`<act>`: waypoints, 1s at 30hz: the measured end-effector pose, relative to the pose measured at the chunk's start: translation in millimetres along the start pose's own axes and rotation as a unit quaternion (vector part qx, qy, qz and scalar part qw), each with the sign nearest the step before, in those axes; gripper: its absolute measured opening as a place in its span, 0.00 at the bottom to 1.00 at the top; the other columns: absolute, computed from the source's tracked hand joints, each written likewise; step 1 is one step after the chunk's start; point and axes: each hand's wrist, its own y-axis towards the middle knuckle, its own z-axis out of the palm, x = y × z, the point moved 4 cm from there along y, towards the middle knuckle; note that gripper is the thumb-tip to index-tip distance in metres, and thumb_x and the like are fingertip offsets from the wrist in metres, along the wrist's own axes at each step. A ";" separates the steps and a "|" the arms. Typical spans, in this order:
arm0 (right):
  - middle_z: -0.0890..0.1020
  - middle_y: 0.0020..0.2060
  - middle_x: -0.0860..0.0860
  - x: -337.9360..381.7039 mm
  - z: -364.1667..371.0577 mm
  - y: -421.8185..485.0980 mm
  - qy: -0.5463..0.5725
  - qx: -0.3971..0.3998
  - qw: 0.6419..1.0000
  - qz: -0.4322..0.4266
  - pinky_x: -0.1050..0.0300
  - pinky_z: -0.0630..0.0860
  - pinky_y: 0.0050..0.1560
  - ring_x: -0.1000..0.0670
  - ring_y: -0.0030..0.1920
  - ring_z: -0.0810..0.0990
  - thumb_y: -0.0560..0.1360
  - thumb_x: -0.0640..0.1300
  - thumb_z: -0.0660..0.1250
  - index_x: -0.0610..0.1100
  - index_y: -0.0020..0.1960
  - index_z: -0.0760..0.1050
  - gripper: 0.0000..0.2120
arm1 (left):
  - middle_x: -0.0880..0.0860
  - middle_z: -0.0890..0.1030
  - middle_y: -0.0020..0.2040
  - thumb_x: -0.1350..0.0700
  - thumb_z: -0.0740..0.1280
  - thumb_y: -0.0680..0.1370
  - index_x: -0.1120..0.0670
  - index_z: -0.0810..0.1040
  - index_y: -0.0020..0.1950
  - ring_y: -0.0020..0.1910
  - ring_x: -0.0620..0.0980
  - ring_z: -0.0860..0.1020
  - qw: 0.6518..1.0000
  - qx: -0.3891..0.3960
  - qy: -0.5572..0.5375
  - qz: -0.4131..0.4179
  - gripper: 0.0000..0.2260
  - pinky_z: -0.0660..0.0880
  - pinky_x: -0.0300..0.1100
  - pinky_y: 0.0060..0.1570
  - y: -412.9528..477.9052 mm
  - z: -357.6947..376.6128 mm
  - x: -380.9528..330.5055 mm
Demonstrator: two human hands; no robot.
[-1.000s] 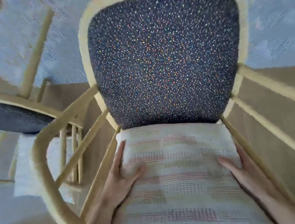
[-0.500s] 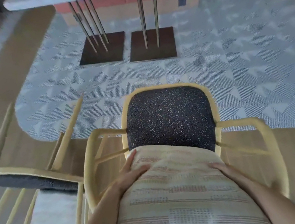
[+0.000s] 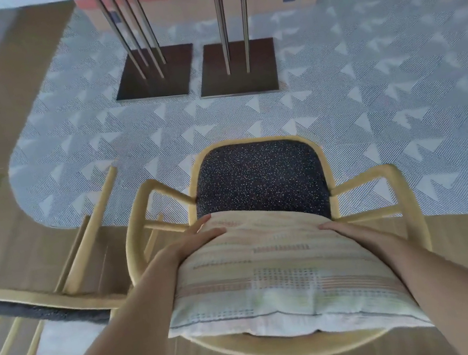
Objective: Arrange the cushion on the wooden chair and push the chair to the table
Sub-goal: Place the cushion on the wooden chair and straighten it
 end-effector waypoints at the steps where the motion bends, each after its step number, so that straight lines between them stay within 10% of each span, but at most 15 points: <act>1: 0.85 0.53 0.43 8.1 -4.9 0.1 -0.004 0.001 1.000 -0.007 0.55 0.77 0.48 0.46 0.52 0.82 0.84 0.51 0.64 0.44 0.61 0.79 0.13 | 0.54 0.62 0.85 0.38 0.67 0.82 0.39 0.58 0.85 0.81 0.57 0.65 1.000 0.007 0.009 -0.005 0.34 0.62 0.43 0.70 4.6 -3.6 -5.4; 13: 0.81 0.67 0.47 29.9 -12.4 -0.8 -0.218 -0.116 0.965 -0.093 0.50 0.74 0.63 0.45 0.61 0.80 0.77 0.69 0.65 0.46 0.71 0.77 0.33 | 0.47 0.76 0.69 0.39 0.67 0.83 0.40 0.77 0.64 0.65 0.50 0.75 0.992 -0.096 -0.047 0.071 0.11 0.68 0.46 0.67 -31.9 -8.3 -41.0; 17: 0.80 0.68 0.55 71.8 7.1 -61.8 -0.062 -0.128 0.929 -0.341 0.51 0.76 0.67 0.52 0.64 0.82 0.69 0.77 0.67 0.60 0.69 0.74 0.34 | 0.38 0.82 0.60 0.51 0.65 0.87 0.40 0.82 0.58 0.63 0.36 0.78 0.912 -0.217 -0.230 0.261 0.07 0.69 0.54 0.74 -92.2 -24.7 -78.2; 20: 0.82 0.64 0.63 104.5 29.8 -134.5 -0.021 -0.095 0.873 -0.477 0.53 0.74 0.69 0.57 0.66 0.81 0.68 0.79 0.65 0.69 0.63 0.75 0.27 | 0.40 0.80 0.70 0.38 0.64 0.83 0.39 0.82 0.61 0.72 0.44 0.77 0.847 -0.248 -0.308 0.356 0.12 0.69 0.53 0.74 -171.8 -40.6 -103.5; 30: 0.72 0.77 0.53 148.9 178.5 -434.4 -0.053 0.103 0.669 -0.734 0.54 0.69 0.76 0.51 0.77 0.71 0.79 0.66 0.64 0.49 0.78 0.65 0.33 | 0.46 0.76 0.74 0.32 0.70 0.77 0.36 0.81 0.63 0.76 0.58 0.73 0.647 -0.403 -0.287 0.580 0.17 0.67 0.57 0.77 -519.0 -95.0 -101.8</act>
